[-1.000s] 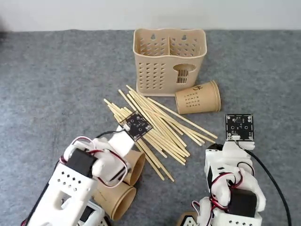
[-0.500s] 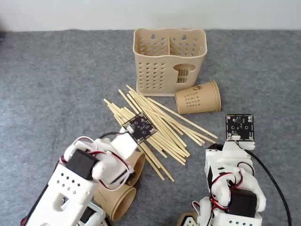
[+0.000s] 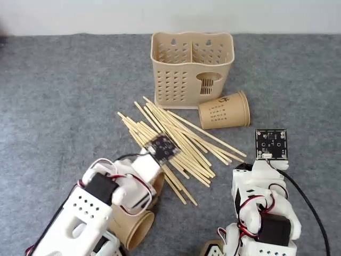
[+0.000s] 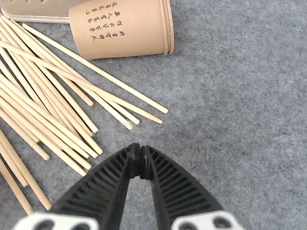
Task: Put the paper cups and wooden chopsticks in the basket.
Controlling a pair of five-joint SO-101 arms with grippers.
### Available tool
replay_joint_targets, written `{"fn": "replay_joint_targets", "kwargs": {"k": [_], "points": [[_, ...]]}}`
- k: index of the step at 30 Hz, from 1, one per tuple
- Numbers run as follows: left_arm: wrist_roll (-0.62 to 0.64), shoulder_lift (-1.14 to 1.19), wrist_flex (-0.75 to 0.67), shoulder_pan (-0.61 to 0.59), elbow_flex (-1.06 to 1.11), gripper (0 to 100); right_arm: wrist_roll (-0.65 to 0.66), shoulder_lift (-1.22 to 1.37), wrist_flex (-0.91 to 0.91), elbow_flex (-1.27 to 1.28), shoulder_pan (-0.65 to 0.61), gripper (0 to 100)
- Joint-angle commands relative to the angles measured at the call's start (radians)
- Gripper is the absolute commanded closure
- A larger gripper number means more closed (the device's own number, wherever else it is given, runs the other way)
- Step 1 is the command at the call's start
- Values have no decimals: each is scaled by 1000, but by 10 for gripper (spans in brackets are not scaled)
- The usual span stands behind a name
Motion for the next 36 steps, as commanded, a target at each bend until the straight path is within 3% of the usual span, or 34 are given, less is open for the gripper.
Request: {"fn": "replay_joint_targets", "kwargs": {"k": [1,8,22,26,29,33,36], "points": [[-95,-20,-21,-86,-27,877,8,21,5,-44,2,987],[-198,-26,-15,-213,-65,988,8,19,5,-44,-1,987],[-164,-18,75,-382,-352,986,8,19,5,-44,-2,987],[-157,-25,87,-374,-346,986,8,19,5,-44,-4,987],[-176,-25,149,-305,-348,979,8,19,5,-44,-4,987],[-227,-25,252,-176,-326,883,11,19,5,-44,-4,987],[-222,-20,247,-164,-274,822,12,19,5,-44,-1,987]]}}
